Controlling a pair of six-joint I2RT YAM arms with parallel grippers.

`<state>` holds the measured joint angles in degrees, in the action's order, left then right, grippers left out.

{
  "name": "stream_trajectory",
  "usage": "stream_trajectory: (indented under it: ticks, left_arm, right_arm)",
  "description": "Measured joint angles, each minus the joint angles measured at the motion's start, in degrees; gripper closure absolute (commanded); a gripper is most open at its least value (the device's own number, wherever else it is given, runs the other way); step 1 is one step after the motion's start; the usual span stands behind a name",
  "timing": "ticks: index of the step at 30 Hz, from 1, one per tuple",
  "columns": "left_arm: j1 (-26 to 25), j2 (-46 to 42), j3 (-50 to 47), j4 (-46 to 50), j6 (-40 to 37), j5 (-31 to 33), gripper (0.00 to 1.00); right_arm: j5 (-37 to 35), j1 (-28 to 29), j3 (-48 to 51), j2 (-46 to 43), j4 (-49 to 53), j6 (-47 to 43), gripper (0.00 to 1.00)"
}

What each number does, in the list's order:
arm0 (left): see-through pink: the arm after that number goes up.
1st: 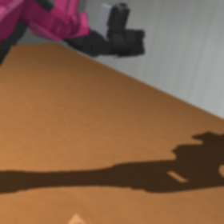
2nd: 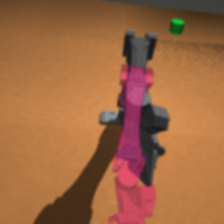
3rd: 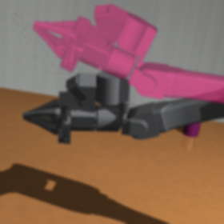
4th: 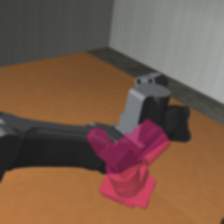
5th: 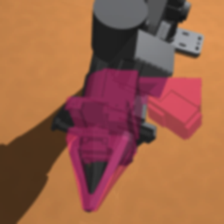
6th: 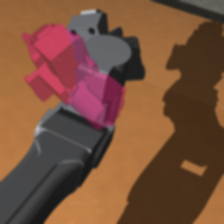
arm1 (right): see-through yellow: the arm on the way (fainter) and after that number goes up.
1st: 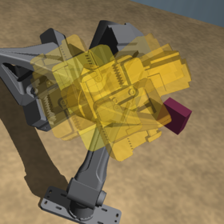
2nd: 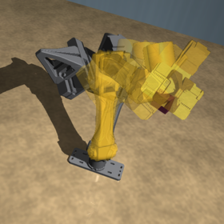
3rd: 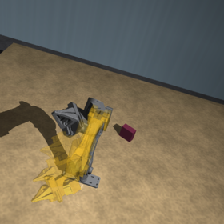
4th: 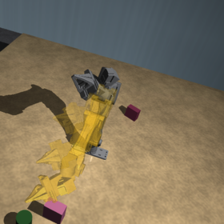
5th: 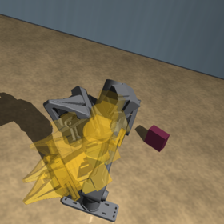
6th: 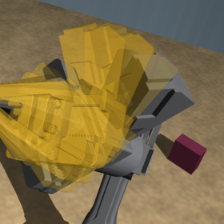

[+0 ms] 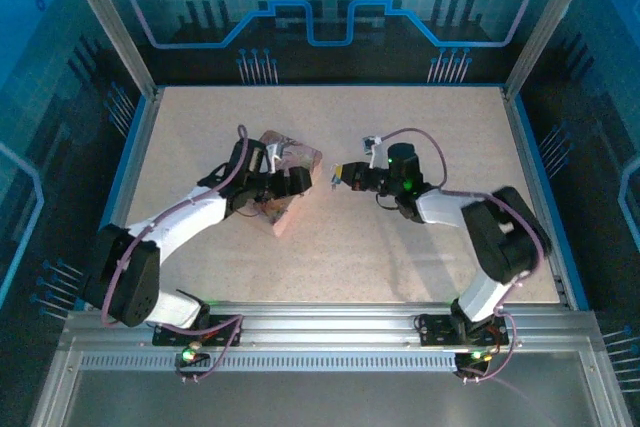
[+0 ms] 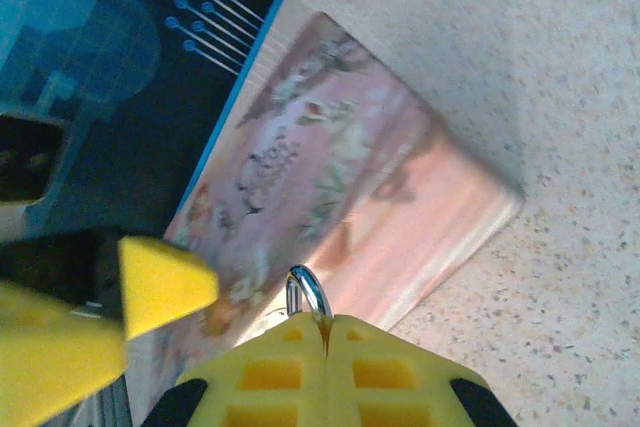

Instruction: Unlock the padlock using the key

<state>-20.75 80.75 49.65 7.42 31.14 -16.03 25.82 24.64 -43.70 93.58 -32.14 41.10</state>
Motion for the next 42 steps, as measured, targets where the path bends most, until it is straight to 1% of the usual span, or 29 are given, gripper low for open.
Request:
stream_trajectory:
  ticks: [5, 9, 14, 18, 22, 29, 30, 35, 42]
  left_arm:
    - [4.8, -5.7, 2.4, 1.9, -0.2, -0.8, 0.11]
    - [8.7, -11.2, 3.6, 2.8, -1.3, -1.0, 0.09]
    - [10.9, -16.3, 3.7, 4.2, -2.8, -0.7, 0.05]
    - [11.9, -19.1, 3.7, 5.2, -4.0, 0.2, 0.02]
    - [12.6, -20.6, 3.5, 5.4, -4.3, 0.7, 0.02]
    - [12.9, -20.9, 1.4, 5.7, -4.3, 0.7, 0.02]
    - [13.0, -20.9, 1.1, 5.7, -4.3, 0.7, 0.02]
    - [13.4, -20.9, 0.7, 5.6, -4.3, 0.7, 0.03]
    - [13.5, -20.9, 0.7, 5.7, -4.3, 0.1, 0.03]
  right_arm:
    - [-0.6, 0.4, -1.2, -12.1, 20.0, -8.5, 1.00]
    - [-2.5, 2.3, -2.2, -17.4, 35.9, -12.3, 1.00]
    - [-4.7, 6.1, -4.2, -18.6, 51.6, -14.4, 1.00]
    - [-6.0, 9.3, -7.1, -15.8, 60.9, -15.3, 1.00]
    - [-6.3, 10.7, -9.2, -10.0, 64.2, -15.5, 1.00]
    - [-7.3, 10.7, -11.5, -0.8, 65.1, -15.3, 1.00]
    - [-7.3, 10.7, -11.8, 0.2, 65.0, -15.3, 0.99]
    - [-7.5, 10.7, -12.5, 3.0, 64.5, -15.3, 0.87]
    - [-8.4, 10.7, -13.1, 3.5, 64.3, -15.8, 0.67]
